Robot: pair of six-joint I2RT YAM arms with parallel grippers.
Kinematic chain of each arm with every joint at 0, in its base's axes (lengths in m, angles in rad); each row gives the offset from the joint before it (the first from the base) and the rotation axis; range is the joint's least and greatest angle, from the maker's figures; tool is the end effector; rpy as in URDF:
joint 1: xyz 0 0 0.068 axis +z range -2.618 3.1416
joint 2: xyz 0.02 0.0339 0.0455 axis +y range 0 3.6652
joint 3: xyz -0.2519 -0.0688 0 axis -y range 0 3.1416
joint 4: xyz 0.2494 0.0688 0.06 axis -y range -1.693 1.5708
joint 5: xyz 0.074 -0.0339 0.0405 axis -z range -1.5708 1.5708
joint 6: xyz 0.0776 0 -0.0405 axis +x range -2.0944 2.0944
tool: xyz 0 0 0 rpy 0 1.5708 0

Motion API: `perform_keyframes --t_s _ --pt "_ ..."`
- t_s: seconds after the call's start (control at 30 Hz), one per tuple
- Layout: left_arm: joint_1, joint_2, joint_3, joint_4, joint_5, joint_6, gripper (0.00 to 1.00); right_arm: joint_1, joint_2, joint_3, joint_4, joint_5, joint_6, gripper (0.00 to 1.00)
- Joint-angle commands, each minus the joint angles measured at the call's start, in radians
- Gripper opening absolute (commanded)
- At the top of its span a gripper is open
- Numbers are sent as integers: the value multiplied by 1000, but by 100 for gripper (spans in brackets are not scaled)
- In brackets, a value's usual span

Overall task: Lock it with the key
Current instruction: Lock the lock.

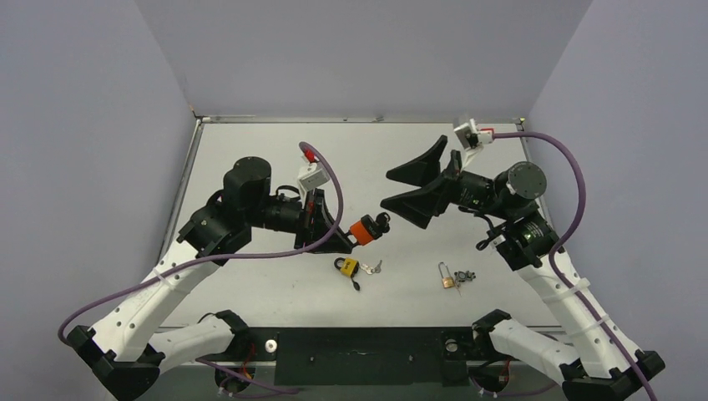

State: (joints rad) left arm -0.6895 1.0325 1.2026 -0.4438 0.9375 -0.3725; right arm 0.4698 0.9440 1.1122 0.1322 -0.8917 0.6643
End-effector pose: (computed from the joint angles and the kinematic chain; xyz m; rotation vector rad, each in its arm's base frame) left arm 0.1469 -0.2022 0.3987 1.0222 1.7649 -1.5623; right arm 0.1736 0.1558 0.4547 -0.7176 1.3851 1.4815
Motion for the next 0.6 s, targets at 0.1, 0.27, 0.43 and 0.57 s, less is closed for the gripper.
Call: perform_keyframes --t_s 0.1,0.27,0.43,0.57 --pt "-49 16 97 -101 61 111 0 184 37 90 -344 -2 -302 87" --pt "-62 15 106 -105 32 116 0 194 40 84 -366 8 -318 86" --pt "-62 17 115 -106 12 116 0 216 49 83 -391 3 -332 82" --pt "-56 21 115 -108 -8 116 0 226 42 74 -394 -8 -332 79"
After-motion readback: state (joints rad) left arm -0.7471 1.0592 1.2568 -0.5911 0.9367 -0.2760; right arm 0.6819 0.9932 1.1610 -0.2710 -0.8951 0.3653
